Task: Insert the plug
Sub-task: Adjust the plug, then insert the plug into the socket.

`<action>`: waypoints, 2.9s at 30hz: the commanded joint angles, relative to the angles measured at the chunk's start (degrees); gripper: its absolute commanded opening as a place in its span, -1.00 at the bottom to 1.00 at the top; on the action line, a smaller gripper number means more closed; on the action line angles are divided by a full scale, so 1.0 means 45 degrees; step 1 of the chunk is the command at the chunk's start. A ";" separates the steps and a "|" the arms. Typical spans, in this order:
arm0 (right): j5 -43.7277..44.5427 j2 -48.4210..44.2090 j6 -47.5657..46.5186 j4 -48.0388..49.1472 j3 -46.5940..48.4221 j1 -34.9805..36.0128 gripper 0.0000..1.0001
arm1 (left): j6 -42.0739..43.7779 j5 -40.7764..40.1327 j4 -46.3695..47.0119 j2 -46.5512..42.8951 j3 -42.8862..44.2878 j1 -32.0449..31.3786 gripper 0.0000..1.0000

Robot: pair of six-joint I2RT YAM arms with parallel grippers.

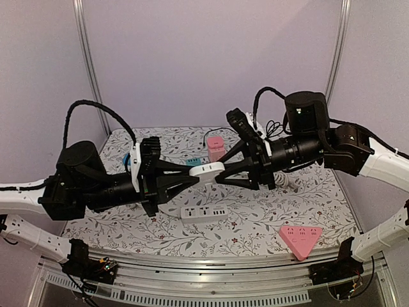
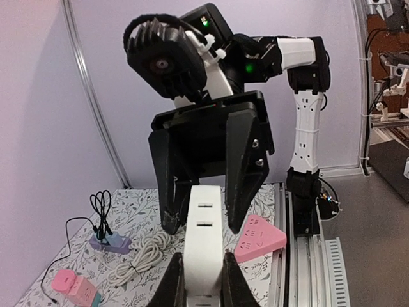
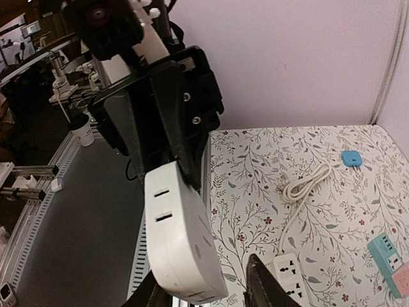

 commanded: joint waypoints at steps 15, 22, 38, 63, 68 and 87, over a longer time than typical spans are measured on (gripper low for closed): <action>-0.1020 0.1483 -0.1053 0.0217 -0.0362 -0.0920 -1.00 | -0.0714 0.0739 0.0118 -0.0676 -0.1857 0.2211 0.83; -0.1970 0.2535 -0.2615 0.1576 -0.1117 -0.1633 -1.00 | -0.0922 0.2607 0.2257 -0.0342 -0.4018 0.3931 0.51; -0.2591 0.5558 -0.4203 0.4053 -0.1556 -0.2797 -1.00 | -0.3221 0.8440 0.8126 0.4567 -0.5148 0.7593 -0.18; -0.1376 0.9445 -0.4851 0.6743 -0.1212 -0.2916 -1.00 | 0.0432 0.6769 0.9017 0.7841 -0.6260 0.8152 -1.00; -0.1408 0.9781 -0.4963 0.6782 -0.1112 -0.2912 -1.00 | 0.0261 0.6331 1.0053 0.8039 -0.6661 0.8213 -1.00; -0.1394 1.0191 -0.4658 0.6558 -0.0704 -0.2915 -1.00 | 0.0281 0.6119 0.9388 0.7899 -0.6482 0.8550 -1.00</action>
